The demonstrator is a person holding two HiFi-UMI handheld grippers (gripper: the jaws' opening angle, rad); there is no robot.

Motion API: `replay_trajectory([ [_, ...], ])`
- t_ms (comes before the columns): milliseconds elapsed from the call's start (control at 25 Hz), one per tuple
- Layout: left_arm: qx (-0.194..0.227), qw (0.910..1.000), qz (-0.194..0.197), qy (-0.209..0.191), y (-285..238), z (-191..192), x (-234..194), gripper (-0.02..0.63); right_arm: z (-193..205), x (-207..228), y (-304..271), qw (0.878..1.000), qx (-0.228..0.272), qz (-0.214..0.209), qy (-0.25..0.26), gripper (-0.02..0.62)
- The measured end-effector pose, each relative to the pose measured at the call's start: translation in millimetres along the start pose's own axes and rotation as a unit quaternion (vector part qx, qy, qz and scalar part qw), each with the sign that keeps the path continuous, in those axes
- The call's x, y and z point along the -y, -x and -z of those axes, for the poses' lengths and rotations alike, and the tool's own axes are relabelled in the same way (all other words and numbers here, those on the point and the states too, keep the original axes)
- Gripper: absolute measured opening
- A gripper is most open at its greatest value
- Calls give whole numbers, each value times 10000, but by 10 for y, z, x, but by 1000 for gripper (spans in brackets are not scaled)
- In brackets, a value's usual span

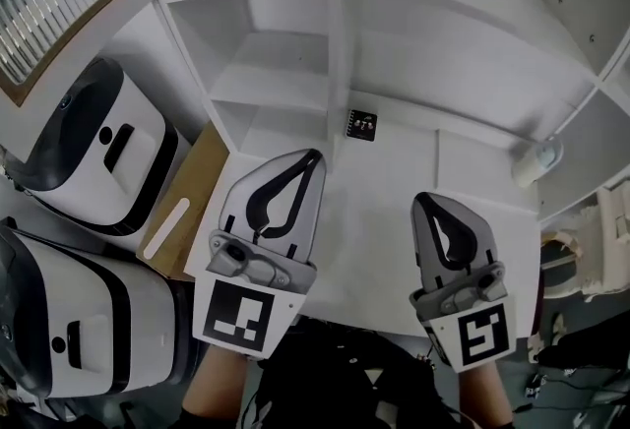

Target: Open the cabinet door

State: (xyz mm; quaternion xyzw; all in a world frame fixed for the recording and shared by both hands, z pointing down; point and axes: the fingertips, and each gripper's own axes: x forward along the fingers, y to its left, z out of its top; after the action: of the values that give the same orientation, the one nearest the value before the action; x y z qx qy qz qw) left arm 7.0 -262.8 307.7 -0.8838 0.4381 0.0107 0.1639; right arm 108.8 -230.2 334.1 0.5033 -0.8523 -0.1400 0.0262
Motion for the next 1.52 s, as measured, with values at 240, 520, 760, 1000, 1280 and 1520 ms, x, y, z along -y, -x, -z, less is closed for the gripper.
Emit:
replay_trajectory([
  [240,-76,9998,54,203,20,130,57,-2,53,26,62,9998,-43,142,-122,2],
  [520,-133,9995,-37,277,86,231,27,-2,101,-47,106,9998,-104,55,-184,2],
  [760,-111,9994,-111,293,149,226,-26,-2,108,-93,80,9998,-167,24,-145,2],
  [1000,-105,9993,-152,328,207,229,-9,-2,95,-142,80,9998,-153,-24,-133,2],
  [1280,-113,9992,-172,349,226,230,9,-2,85,-170,81,9998,-166,-85,-120,2],
  [1520,-140,9990,-207,364,254,240,22,-2,95,-194,98,9997,-180,-136,-116,2],
])
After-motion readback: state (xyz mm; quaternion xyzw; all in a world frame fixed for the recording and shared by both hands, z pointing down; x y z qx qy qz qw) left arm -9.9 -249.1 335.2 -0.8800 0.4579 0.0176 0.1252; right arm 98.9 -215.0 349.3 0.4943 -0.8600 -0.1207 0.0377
